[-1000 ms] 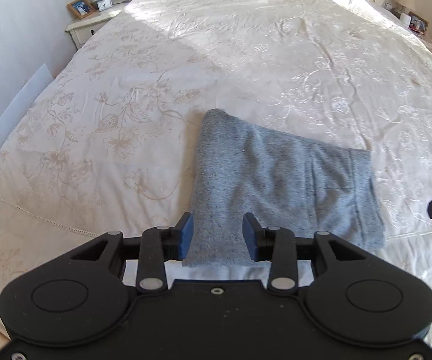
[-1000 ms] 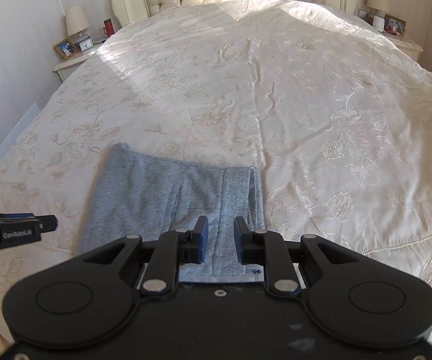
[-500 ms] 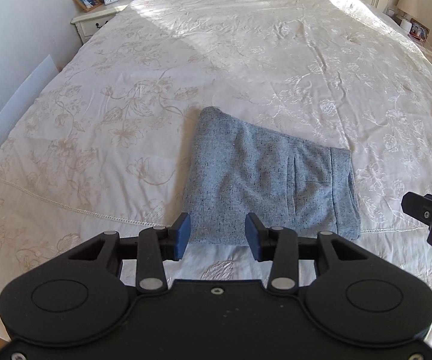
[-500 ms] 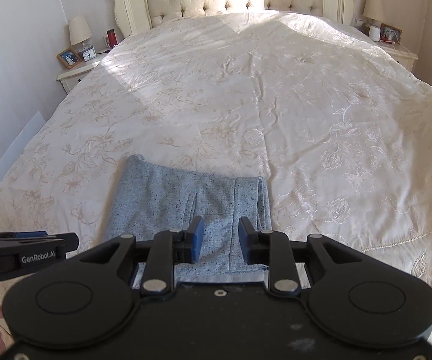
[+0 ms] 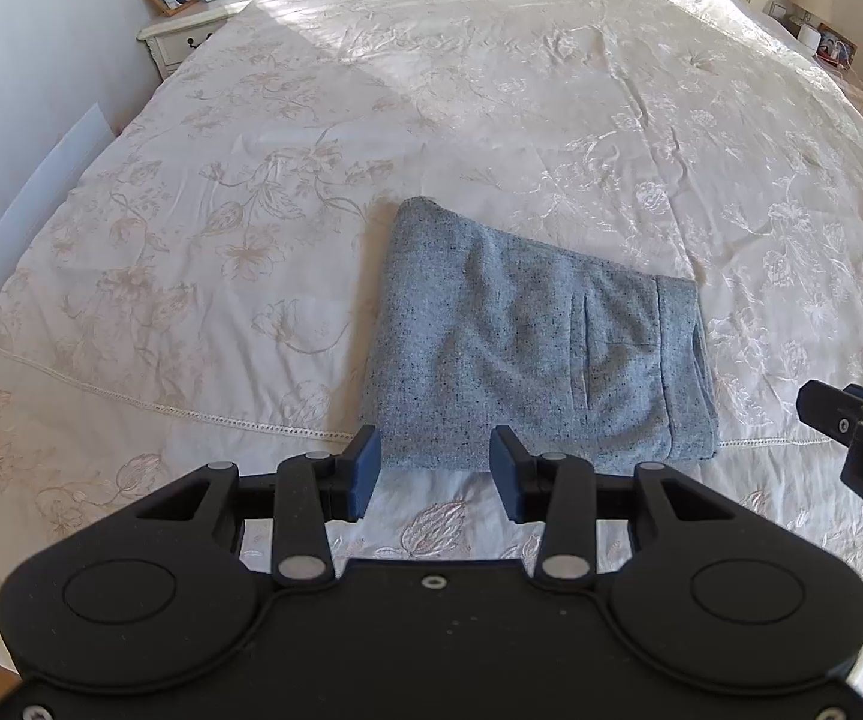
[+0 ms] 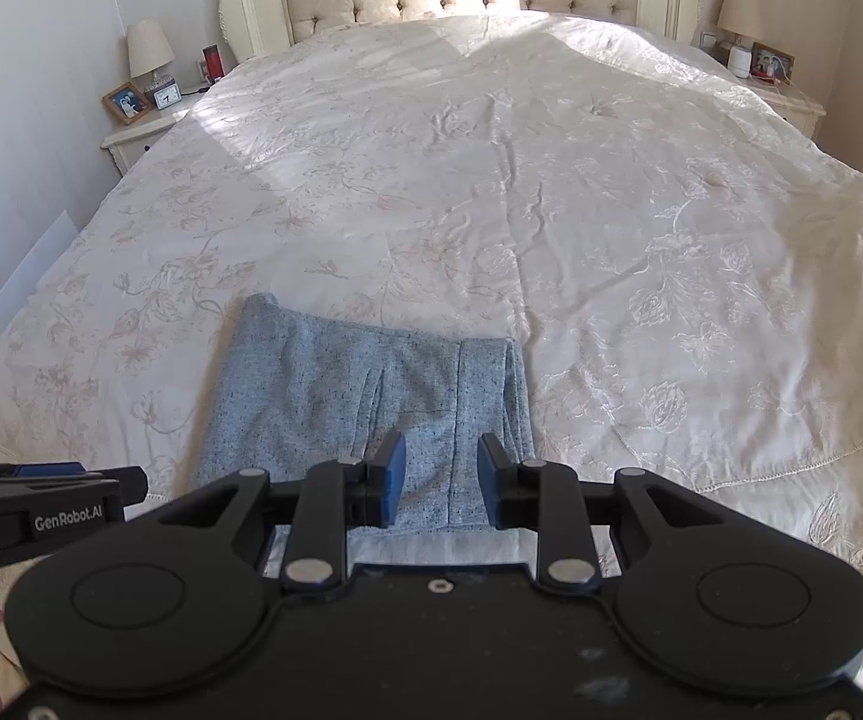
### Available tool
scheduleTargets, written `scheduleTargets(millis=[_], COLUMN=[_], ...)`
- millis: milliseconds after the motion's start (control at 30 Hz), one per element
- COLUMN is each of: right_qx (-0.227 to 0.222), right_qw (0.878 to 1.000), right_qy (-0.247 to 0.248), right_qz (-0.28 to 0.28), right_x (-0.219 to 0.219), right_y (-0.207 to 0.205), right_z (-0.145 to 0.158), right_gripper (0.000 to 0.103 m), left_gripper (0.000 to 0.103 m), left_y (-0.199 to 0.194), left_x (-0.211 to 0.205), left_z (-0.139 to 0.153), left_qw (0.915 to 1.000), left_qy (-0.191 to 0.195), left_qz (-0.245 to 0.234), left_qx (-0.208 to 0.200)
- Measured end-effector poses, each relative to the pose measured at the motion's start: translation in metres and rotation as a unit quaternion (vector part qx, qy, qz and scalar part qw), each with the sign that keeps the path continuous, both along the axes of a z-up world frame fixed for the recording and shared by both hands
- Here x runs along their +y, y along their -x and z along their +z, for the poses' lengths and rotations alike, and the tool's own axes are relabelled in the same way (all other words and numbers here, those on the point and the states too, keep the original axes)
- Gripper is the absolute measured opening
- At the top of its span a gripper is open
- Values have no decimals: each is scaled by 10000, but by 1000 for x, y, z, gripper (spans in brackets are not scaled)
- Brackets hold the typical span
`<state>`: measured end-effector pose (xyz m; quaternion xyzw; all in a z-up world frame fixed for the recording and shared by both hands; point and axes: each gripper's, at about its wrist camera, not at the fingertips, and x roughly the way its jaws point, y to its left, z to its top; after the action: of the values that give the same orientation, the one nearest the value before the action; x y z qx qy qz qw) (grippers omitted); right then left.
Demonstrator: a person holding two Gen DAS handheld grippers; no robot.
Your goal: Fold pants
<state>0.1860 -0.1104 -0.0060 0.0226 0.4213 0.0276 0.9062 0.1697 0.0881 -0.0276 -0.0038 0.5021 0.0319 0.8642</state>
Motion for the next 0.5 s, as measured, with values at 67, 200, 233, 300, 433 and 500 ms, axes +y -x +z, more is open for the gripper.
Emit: scheduleTargets(millis=[67, 200, 233, 300, 433, 500], right_qx=[15, 20, 18, 9, 31, 48], right_qw=[10000, 10000, 10000, 10000, 10000, 10000], right_qy=[12, 32, 30, 23, 23, 17], right_qz=[11, 25, 23, 12, -15, -20], right_x=[1, 2, 2, 2, 1, 1], right_y=[1, 4, 4, 5, 7, 7], right_z=[0, 0, 1, 1, 0, -1], right_gripper=[29, 29, 29, 29, 29, 29], left_gripper=[50, 50, 50, 50, 50, 50], left_y=[1, 2, 3, 4, 5, 6], left_x=[0, -1, -1, -2, -2, -1], left_z=[0, 1, 1, 2, 1, 1], left_qw=[10000, 10000, 10000, 10000, 10000, 10000], left_qy=[5, -7, -4, 7, -2, -5], left_qz=[-2, -47, -53, -54, -57, -55], left_qx=[24, 24, 22, 23, 44, 53])
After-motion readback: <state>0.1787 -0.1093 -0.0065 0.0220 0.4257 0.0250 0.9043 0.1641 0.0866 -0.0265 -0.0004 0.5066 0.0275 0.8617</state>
